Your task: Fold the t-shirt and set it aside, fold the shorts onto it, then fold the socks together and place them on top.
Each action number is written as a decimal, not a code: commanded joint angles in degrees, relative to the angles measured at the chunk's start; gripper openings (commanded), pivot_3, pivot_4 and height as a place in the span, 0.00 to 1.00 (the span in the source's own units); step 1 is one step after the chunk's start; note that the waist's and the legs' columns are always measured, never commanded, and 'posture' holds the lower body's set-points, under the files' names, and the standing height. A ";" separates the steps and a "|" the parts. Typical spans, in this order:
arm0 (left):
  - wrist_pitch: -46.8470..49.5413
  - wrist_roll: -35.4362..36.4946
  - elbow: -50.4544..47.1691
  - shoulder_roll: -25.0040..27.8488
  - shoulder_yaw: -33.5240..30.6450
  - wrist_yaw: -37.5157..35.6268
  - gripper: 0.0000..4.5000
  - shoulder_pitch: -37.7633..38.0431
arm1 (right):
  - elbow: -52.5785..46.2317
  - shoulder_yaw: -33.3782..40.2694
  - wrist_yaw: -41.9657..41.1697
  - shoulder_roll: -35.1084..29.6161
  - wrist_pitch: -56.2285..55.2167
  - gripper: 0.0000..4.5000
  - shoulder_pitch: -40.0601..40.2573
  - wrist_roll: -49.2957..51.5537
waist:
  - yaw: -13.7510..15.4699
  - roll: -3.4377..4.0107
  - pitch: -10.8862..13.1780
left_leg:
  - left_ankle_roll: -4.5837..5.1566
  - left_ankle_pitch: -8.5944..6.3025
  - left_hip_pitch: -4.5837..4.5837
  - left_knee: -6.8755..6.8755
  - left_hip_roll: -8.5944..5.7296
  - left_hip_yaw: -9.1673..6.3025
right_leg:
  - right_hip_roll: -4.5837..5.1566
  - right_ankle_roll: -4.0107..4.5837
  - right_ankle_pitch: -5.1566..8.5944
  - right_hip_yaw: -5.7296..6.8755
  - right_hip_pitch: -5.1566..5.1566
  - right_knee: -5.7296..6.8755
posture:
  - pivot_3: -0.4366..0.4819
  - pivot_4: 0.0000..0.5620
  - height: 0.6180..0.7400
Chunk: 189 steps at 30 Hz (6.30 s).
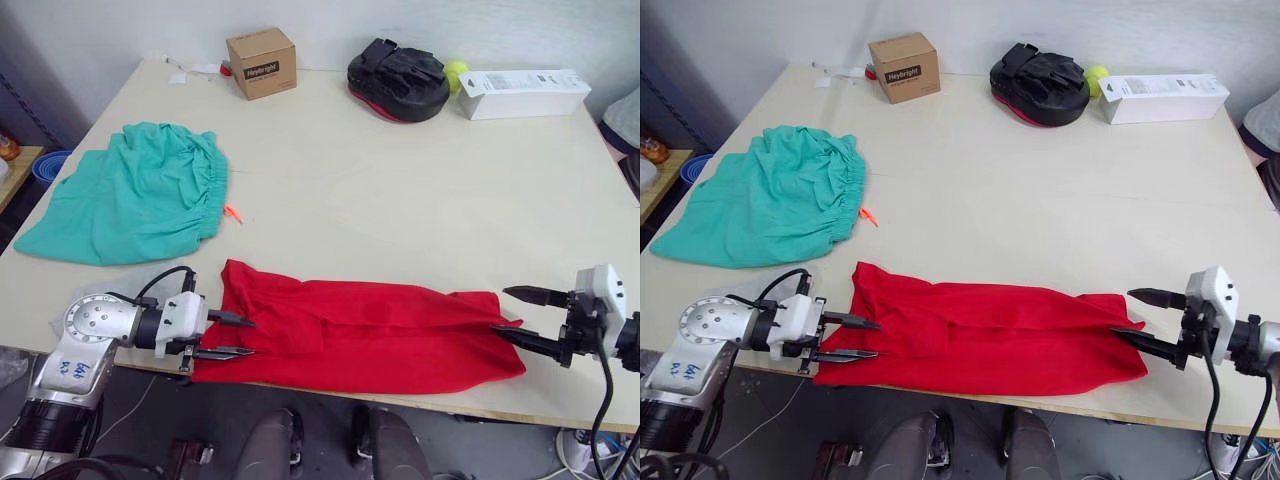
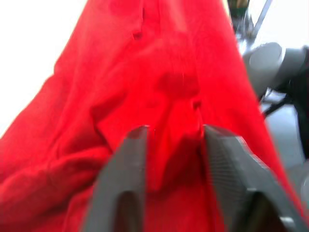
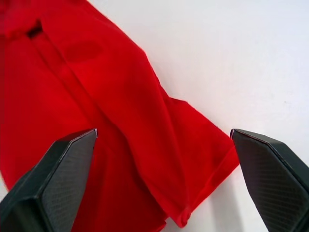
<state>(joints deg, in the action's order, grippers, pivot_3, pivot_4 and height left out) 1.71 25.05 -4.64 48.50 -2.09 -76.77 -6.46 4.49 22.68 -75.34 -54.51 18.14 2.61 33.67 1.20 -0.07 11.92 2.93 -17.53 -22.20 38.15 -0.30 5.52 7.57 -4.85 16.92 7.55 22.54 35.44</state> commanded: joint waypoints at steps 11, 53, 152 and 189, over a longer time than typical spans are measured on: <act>21.34 11.72 -6.89 -5.94 -6.23 15.40 0.51 -8.27 | -3.05 -4.54 -1.33 0.46 -5.24 0.47 -7.38 -3.49 | 0.25 0.03 0.00 | -0.02 0.03 -0.05 -0.05 -0.02 0.03 | -0.12 0.00 0.00 0.06 -0.04 0.12 | 0.48 0.27 1.00; 14.23 3.93 -7.30 -8.87 0.74 12.06 0.51 -6.06 | 3.73 -11.57 -6.40 -2.46 -30.32 0.01 -6.81 -14.64 | 0.14 0.02 0.00 | -0.01 0.06 0.05 0.07 0.00 0.13 | -0.11 -0.04 -0.03 0.01 -0.07 0.03 | 0.48 0.27 1.00; 15.61 -13.95 2.20 -8.97 5.36 25.81 0.00 -5.52 | 32.06 -14.12 12.82 2.72 -34.49 0.00 -17.11 -23.40 | 0.01 -0.12 -0.44 | -0.20 0.02 0.26 0.01 0.01 0.14 | -0.02 0.06 -0.09 -0.05 -0.19 0.04 | 0.48 0.27 1.00; 7.10 -0.11 -3.31 -8.76 -6.04 17.78 0.00 1.93 | 11.01 -1.78 7.29 4.38 -19.16 0.00 -2.65 -6.37 | -0.14 0.05 -0.37 | -0.38 -0.14 0.11 -0.06 0.05 0.07 | -0.04 0.10 -0.07 -0.02 -0.03 -0.02 | 0.48 0.27 1.00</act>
<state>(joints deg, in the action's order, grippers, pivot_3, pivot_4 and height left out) 9.83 21.28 -4.62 38.85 -5.20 -56.57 -4.70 19.15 18.16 -66.82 -47.60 -4.06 -0.53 24.23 1.06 -0.02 11.55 2.55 -17.66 -22.13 38.09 -0.25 5.58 7.53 -4.74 16.85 7.53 22.53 35.41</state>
